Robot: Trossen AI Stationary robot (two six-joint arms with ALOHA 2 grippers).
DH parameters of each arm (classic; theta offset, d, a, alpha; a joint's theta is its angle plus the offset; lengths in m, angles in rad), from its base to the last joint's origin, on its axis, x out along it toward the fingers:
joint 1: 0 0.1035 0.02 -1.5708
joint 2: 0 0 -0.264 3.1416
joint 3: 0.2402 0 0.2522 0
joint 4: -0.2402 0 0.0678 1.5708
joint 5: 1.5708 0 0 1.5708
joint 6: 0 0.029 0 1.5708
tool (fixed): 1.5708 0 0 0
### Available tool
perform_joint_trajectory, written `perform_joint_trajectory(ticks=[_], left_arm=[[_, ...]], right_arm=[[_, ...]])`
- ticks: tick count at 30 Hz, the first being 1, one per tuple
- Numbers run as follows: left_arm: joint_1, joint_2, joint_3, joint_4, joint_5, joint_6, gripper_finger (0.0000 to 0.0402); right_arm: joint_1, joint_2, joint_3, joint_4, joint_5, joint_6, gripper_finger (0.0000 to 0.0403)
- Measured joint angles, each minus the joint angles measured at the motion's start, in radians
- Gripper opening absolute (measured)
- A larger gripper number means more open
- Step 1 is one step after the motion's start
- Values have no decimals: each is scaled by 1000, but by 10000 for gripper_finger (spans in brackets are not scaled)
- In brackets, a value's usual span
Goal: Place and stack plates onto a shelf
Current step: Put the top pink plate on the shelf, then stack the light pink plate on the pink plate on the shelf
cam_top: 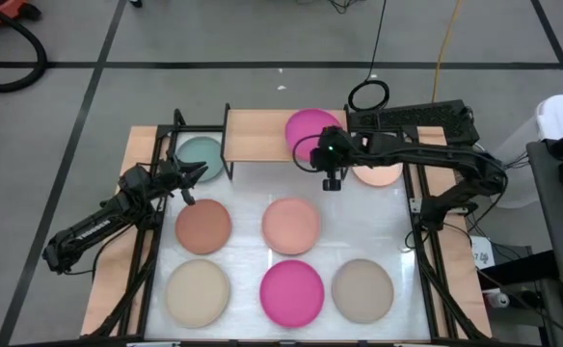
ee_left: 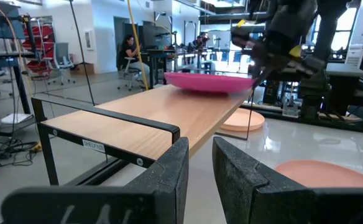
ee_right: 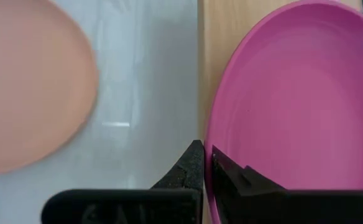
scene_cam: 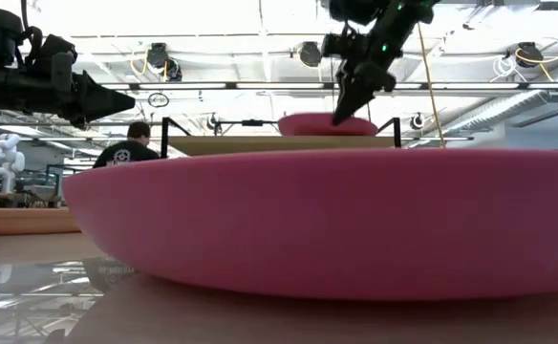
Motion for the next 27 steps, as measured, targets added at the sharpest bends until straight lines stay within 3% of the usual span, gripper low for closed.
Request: perform_joint_trajectory(ticks=[11, 18, 27], left_arm=[[0, 0, 0, 0, 0, 0, 76], [0, 0, 0, 0, 0, 0, 76], [0, 0, 0, 0, 0, 0, 76]], right_arm=[[-26, 14, 0, 22, 0, -3, 9], [-24, -13, 0, 24, -5, -3, 44], [4, -62, 0, 30, -85, 13, 108]])
